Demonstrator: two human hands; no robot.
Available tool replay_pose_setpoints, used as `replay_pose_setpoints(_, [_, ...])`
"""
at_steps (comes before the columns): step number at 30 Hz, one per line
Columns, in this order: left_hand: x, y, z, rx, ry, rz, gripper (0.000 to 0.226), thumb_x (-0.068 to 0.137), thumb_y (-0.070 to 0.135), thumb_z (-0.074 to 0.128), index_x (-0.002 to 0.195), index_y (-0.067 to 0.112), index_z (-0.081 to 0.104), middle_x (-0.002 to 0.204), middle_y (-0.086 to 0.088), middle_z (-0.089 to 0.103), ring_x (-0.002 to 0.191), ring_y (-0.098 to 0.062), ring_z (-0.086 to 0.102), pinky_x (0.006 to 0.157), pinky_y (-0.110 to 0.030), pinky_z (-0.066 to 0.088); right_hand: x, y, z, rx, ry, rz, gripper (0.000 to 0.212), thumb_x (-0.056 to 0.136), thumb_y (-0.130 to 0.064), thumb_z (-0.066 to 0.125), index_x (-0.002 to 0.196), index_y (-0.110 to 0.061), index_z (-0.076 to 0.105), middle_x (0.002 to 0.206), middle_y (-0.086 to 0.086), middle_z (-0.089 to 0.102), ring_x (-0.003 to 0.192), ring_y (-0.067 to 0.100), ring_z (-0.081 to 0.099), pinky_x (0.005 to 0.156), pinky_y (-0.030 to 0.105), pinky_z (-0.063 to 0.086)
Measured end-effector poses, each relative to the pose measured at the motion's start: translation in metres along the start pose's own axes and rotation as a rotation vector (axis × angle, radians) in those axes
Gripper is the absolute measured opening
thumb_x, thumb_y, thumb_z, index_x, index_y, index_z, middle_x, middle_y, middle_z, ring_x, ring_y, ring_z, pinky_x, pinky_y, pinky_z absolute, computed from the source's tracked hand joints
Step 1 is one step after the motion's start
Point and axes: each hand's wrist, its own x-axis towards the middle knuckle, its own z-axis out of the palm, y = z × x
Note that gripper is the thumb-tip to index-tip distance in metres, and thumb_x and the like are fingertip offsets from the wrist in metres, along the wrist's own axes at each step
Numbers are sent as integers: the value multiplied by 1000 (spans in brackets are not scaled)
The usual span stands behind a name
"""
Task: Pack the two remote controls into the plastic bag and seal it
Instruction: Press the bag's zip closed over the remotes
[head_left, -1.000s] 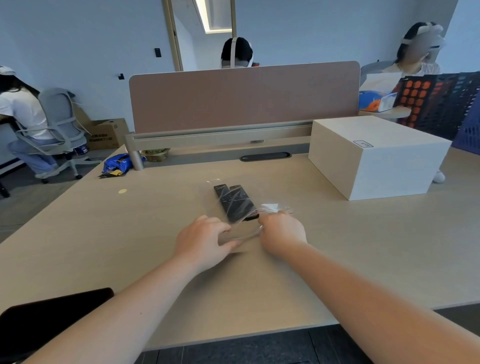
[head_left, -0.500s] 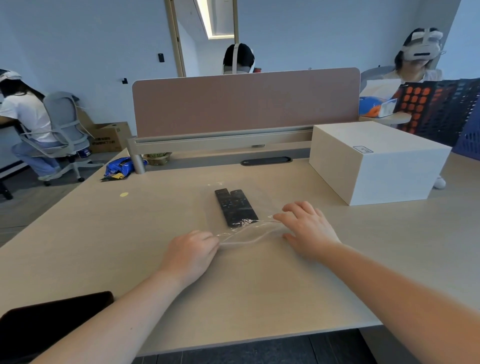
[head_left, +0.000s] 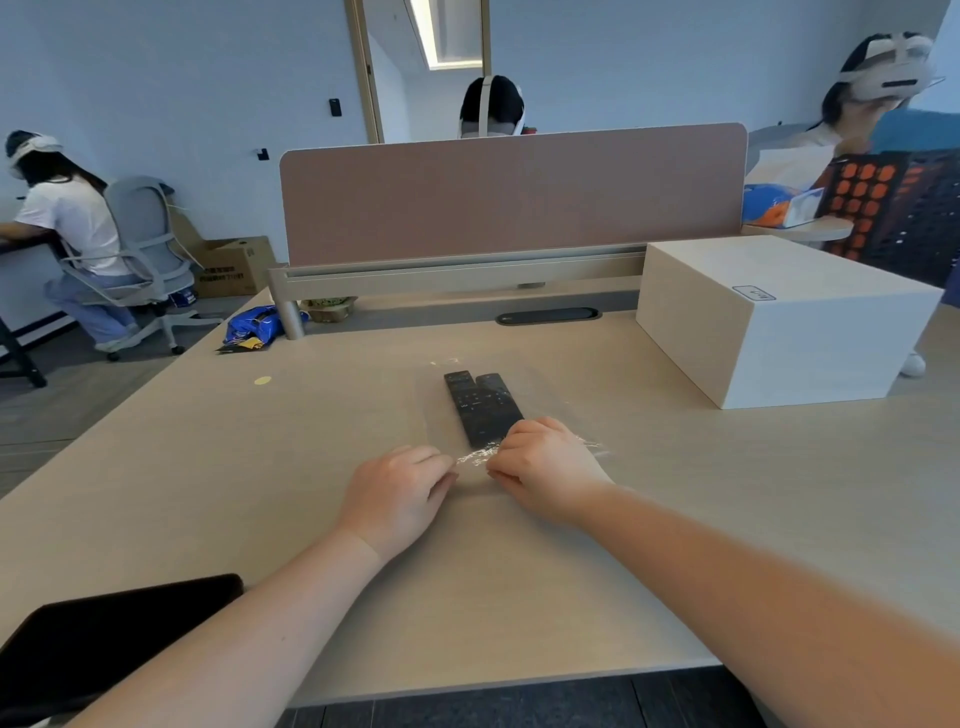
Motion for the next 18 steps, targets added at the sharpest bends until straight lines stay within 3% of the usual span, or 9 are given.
replay_pose_setpoints(6, [1,4,4,-11,1,16,33,80,35,42,63,22,67,62,8,66,59,-17,62,37,-21,41,3,-10,0,11,0,31,19,69,-25,62,52,-25,68,51,-8,64,60,17,66,54,19,45])
replay_pose_setpoints(18, [-1,3,5,-28,15,23,28,77,31,44,63,23,67,60,9,66,60,-17,62,37,-21,39,5,-13,9,15,6,46,15,60,-16,76,52,-25,68,47,-6,61,56,18,63,55,22,43])
